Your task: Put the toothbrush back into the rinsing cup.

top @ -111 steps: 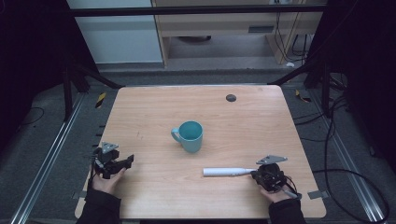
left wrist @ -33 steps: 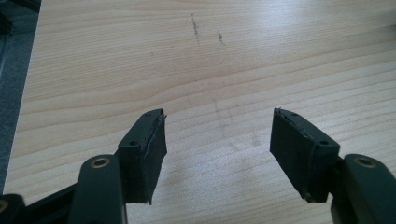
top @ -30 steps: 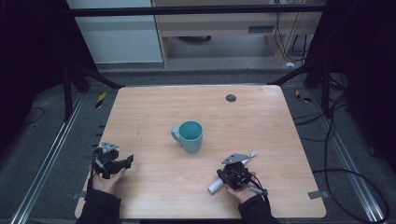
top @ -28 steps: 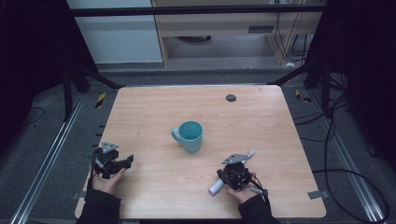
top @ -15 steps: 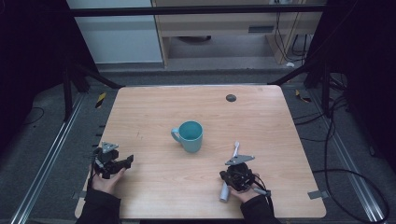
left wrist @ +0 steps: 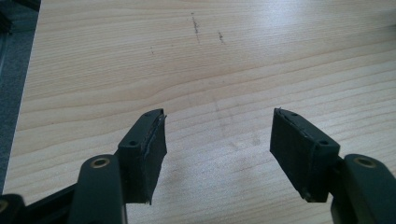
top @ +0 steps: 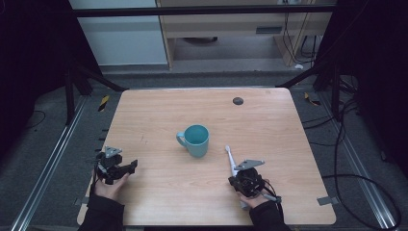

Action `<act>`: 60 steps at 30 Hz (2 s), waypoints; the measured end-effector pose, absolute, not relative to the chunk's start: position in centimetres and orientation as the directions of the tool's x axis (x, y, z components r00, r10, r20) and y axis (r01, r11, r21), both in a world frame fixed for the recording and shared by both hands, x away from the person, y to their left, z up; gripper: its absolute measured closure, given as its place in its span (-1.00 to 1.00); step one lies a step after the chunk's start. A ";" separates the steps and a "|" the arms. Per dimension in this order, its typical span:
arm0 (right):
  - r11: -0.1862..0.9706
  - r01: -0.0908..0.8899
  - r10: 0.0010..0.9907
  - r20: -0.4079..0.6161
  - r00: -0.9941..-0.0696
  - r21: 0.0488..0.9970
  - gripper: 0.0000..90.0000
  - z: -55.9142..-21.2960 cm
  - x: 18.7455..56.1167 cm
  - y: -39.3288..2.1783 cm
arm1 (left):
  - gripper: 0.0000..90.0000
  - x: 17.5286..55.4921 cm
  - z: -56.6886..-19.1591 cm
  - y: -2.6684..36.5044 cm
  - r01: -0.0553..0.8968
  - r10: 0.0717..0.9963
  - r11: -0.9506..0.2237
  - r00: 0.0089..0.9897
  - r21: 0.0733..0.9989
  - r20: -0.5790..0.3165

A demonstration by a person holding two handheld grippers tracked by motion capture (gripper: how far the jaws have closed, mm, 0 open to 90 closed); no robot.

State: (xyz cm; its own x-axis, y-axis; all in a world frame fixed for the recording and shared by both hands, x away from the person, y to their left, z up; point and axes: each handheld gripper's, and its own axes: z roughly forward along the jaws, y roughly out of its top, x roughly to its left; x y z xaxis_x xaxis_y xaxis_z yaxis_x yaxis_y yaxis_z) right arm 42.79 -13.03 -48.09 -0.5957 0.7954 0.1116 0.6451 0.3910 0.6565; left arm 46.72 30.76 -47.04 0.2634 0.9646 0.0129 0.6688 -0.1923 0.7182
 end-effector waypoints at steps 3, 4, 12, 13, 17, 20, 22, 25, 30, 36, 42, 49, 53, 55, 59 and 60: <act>0.392 0.643 0.796 0.108 -0.596 0.658 0.93 -48.0 42.8 -13.1 | -0.22 46.7 -47.0 30.8 0.669 0.965 -0.192 0.263 0.718 0.013; 0.389 0.642 0.797 0.109 -0.594 0.660 0.93 -48.0 42.8 -13.1 | -0.22 46.7 -47.0 30.8 0.669 0.965 -0.192 0.263 0.718 0.013; 0.351 0.628 0.811 0.109 -0.574 0.694 0.75 -46.4 43.1 -14.0 | -0.22 46.8 -47.1 30.8 0.671 0.965 -0.192 0.264 0.716 0.011; 0.345 0.626 0.815 0.107 -0.569 0.700 0.71 -46.1 43.1 -14.2 | -0.22 46.8 -47.1 30.8 0.671 0.964 -0.193 0.264 0.716 0.012; 0.327 0.628 0.830 0.103 -0.548 0.707 0.49 -45.2 43.5 -14.8 | -0.22 46.9 -47.1 30.7 0.672 0.964 -0.195 0.266 0.715 0.014; 0.317 0.647 0.845 0.104 -0.525 0.693 0.26 -44.7 43.8 -15.2 | -0.23 46.9 -47.1 30.7 0.672 0.964 -0.195 0.264 0.714 0.014; 0.320 0.655 0.853 0.092 -0.513 0.684 0.13 -44.5 44.0 -15.5 | -0.24 46.9 -47.2 30.7 0.672 0.964 -0.195 0.264 0.714 0.015; 0.338 0.668 0.860 0.070 -0.505 0.663 -0.01 -44.2 44.3 -15.6 | -0.24 46.9 -47.1 30.7 0.671 0.964 -0.198 0.266 0.715 0.017; 0.360 0.699 0.863 0.063 -0.501 0.618 -0.10 -44.0 44.6 -15.6 | -0.24 46.9 -47.2 30.7 0.673 0.963 -0.201 0.267 0.711 0.020; 0.371 0.724 0.867 0.061 -0.494 0.582 -0.13 -43.9 45.0 -15.6 | -0.24 46.8 -47.2 30.7 0.671 0.963 -0.202 0.270 0.713 0.019; 0.394 0.737 0.862 0.058 -0.504 0.549 -0.16 -43.5 45.4 -15.0 | -0.24 46.9 -47.3 30.7 0.674 0.962 -0.206 0.272 0.709 0.021; 0.426 0.744 0.853 0.045 -0.520 0.514 -0.15 -43.6 45.8 -13.8 | -0.24 46.9 -47.3 30.7 0.676 0.962 -0.209 0.274 0.706 0.023; 0.443 0.758 0.848 0.049 -0.527 0.478 -0.11 -43.9 46.0 -13.3 | -0.24 46.9 -47.3 30.7 0.676 0.962 -0.209 0.274 0.707 0.023; 0.446 0.767 0.850 0.051 -0.524 0.461 -0.08 -44.1 46.2 -13.2 | -0.24 46.9 -47.3 30.7 0.676 0.961 -0.210 0.274 0.706 0.023; 0.448 0.783 0.852 0.060 -0.520 0.431 -0.03 -44.5 46.4 -13.2 | -0.24 46.9 -47.3 30.7 0.677 0.961 -0.211 0.275 0.705 0.023; 0.449 0.785 0.851 0.063 -0.521 0.426 -0.02 -44.6 46.4 -13.2 | -0.24 46.9 -47.3 30.7 0.677 0.961 -0.212 0.276 0.705 0.024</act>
